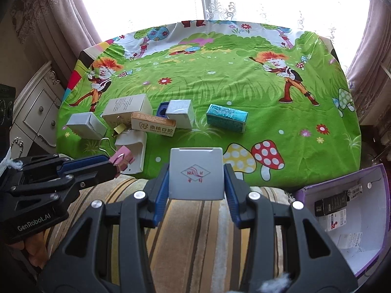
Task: Organize rigid objects
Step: 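Carry the clip and white box into the purple box and open both tools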
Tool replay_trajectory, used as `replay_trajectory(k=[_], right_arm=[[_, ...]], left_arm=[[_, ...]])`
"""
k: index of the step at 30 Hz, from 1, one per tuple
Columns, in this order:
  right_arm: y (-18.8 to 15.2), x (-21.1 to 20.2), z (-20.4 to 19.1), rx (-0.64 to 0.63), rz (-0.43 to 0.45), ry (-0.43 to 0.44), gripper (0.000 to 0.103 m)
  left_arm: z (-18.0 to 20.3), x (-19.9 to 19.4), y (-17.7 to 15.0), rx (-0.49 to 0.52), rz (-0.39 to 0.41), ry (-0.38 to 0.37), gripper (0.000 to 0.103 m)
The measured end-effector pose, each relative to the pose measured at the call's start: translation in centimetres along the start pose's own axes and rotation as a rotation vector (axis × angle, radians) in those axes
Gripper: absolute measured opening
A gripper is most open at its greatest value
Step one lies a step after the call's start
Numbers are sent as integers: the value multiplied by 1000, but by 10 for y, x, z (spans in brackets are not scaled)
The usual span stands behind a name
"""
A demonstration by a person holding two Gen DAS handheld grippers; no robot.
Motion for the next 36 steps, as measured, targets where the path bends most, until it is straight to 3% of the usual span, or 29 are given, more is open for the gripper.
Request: replay_trajectory(k=[9,28,30,32,36], right_arm=[[-25,-32,70,124,22,-55,46],[-70,-79,233,402,62,-323,47],[-73,-82,244,431,61,-339,52],[-75,-86,252,443,66,-362,72],[-74,-94,260,459,87,-388,82]], left_arm=[[67,34,-10,51,-85,-140,15],[187,87,-35,200,-212,-357,16],[194,91,-40,236,-234,-354,27],[194,91,-41,242,-237,-348,36],[187,85,-36,214,-213,-343,41]])
Point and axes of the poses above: each gripper's, at about its wrist camera, not at the fingertips, and x roughly the way its jaws point, z to its right, y to its top, the point moved 8 cm from there along x, roughly the way its jaws point, and after that the axes turned 11 degrees about -y, right-handed, at the moved point
